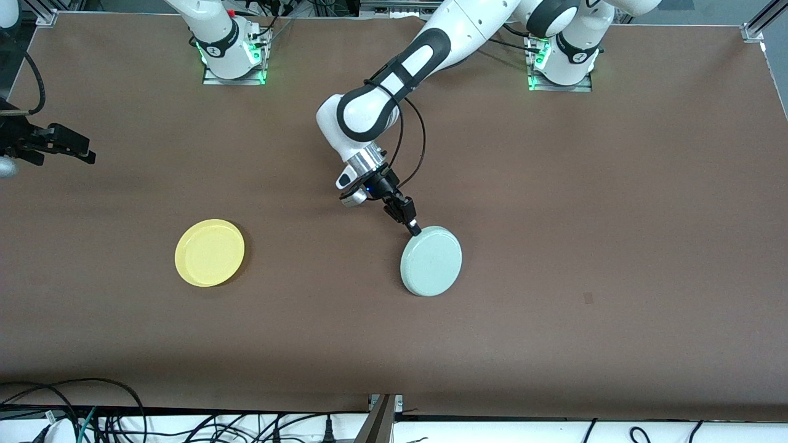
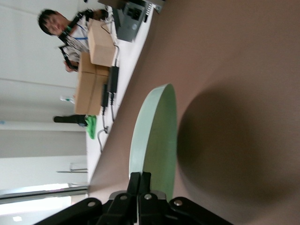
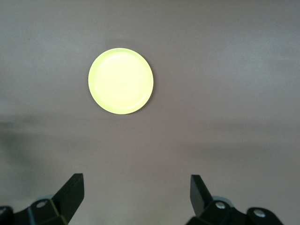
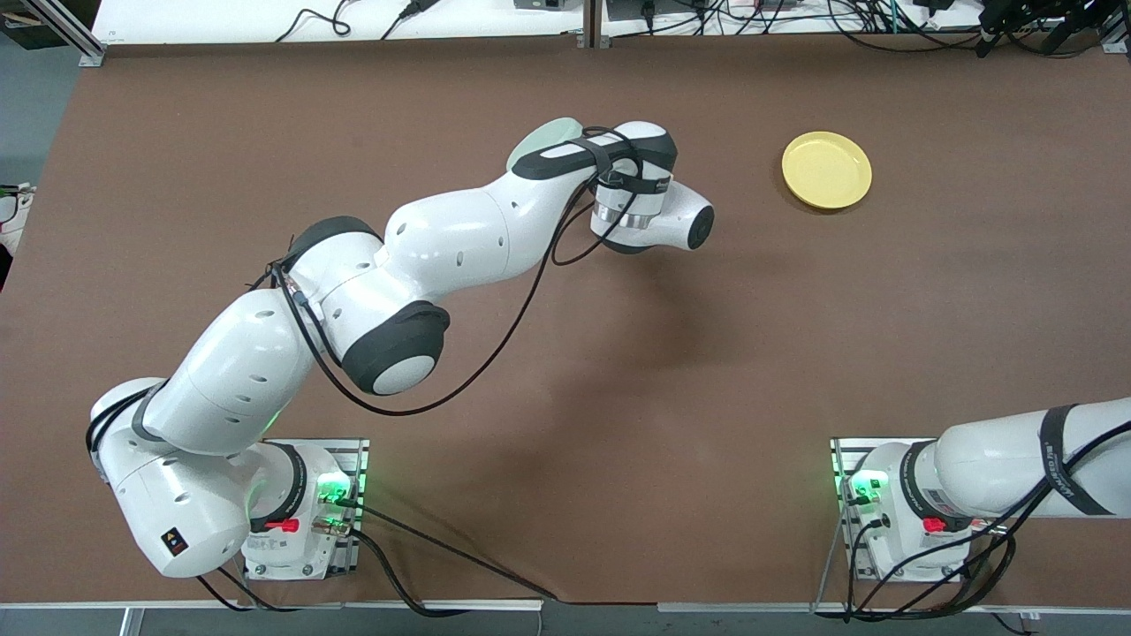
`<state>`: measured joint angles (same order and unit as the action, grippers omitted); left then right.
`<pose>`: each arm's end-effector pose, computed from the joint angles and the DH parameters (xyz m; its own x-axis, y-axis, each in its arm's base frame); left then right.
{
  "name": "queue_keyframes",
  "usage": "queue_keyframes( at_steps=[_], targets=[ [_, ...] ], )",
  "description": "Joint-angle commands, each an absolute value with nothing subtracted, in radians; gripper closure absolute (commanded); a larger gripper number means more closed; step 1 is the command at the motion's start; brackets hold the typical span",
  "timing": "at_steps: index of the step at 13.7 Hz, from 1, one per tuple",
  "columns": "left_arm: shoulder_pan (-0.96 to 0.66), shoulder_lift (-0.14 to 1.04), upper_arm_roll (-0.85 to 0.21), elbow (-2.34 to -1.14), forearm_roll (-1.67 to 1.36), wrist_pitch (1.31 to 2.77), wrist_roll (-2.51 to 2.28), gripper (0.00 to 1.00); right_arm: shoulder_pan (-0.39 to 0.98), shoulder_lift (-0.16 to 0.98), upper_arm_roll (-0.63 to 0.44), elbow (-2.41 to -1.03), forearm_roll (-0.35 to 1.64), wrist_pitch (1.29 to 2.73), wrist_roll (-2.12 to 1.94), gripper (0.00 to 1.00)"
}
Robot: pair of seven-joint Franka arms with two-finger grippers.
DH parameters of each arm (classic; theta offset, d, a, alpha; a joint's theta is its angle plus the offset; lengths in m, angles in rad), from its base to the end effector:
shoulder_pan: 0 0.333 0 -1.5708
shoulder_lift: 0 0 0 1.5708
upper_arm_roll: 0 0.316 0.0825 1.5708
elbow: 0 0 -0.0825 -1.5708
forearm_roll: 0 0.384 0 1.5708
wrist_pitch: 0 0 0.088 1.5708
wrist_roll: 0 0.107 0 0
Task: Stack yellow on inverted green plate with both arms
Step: 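Carry the green plate with the left gripper toward the yellow plate, then release the green plate upside down and lift the left gripper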
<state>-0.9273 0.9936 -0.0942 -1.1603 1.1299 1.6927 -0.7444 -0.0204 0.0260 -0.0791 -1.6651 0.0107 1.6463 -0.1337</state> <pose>0.4746 -0.5695 0.1995 0.7215 -0.6807 0.1265 -0.2592 -0.4349 -0.8624 0.5623 -0.0545 0.5718 0.9985 0.0334 -0.0432 0.0328 -0.9994 -0.0145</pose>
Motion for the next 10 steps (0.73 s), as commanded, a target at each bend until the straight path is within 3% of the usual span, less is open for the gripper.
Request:
queue_keyframes(
  at_steps=[1,6,9,10],
  targets=[
    [-0.916,1.048,-0.133,-1.078,1.026,1.713,-0.79,1.0,-0.018,0.028,-0.08,-1.657,0.025,1.638,-0.126,0.0],
    [-0.911,1.088,-0.193,-1.0,0.889,1.723,-0.902,1.0,-0.029,0.041,-0.087,-1.655,0.025,1.655,-0.126,0.0],
    [-0.859,1.04,-0.183,-0.974,0.761,1.713,-0.899,0.77,-0.031,0.049,-0.087,-1.654,0.023,1.66,-0.126,0.0],
    [-0.823,1.017,-0.184,-0.974,0.732,1.715,-0.893,0.58,-0.031,0.052,-0.087,-1.654,0.021,1.666,-0.126,0.0]
  ],
)
